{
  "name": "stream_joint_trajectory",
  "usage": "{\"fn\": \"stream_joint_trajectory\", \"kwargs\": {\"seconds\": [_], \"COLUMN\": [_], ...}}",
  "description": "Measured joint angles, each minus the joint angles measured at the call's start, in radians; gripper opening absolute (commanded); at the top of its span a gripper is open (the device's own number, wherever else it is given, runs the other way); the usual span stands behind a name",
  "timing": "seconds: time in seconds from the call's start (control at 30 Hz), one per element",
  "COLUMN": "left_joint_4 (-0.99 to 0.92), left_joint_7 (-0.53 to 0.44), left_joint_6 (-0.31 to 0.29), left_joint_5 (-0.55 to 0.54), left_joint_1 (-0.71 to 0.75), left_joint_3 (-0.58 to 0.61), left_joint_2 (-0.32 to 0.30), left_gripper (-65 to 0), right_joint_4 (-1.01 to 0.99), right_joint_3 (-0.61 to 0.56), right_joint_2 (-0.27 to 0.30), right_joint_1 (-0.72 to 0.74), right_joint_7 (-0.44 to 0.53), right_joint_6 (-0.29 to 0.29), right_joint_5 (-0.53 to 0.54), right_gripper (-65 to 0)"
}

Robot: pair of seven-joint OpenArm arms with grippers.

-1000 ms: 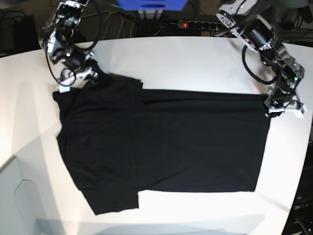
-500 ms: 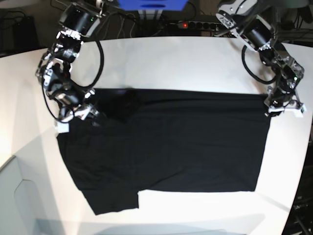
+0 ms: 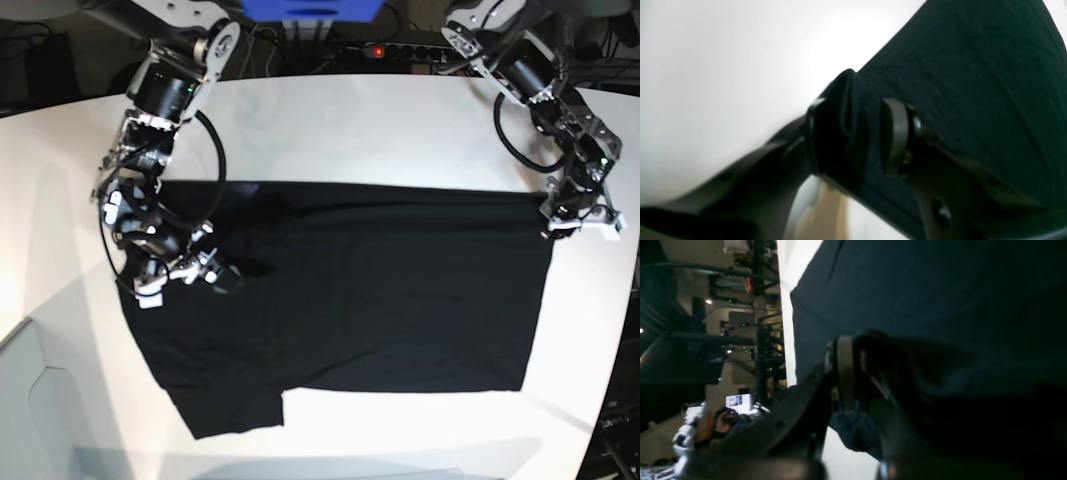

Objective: Fold the T-shirt properly

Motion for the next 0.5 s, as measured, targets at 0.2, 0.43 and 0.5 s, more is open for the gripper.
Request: {"fn": "stream_joint_trajectory", "kwargs": {"seconds": [0.2,0.43,0.5], "left_joint_4": [0.000,0.000,0.000], "left_joint_7": [0.000,0.000,0.000], "left_joint_6": [0.000,0.000,0.000], "left_joint_5": [0.000,0.000,0.000], "left_joint_1": [0.000,0.000,0.000], "left_joint_3": [0.000,0.000,0.000], "left_joint_2": [0.000,0.000,0.000], "left_gripper": [-40.4,-40.4,-40.4], "right_joint_4": [-0.105,-0.148,-0.148], "right_joint_3": [0.000,0.000,0.000], "right_joint_2": [0.000,0.000,0.000], "right_joint_1": [0.051,0.076,0.085], "right_joint_7": [0.004,0.005,0.003], "right_joint_6": [0.000,0.000,0.000], "right_joint_5": [0.000,-0.001,-0.002], "right_gripper": [-65.0,-65.0,-65.0]}}
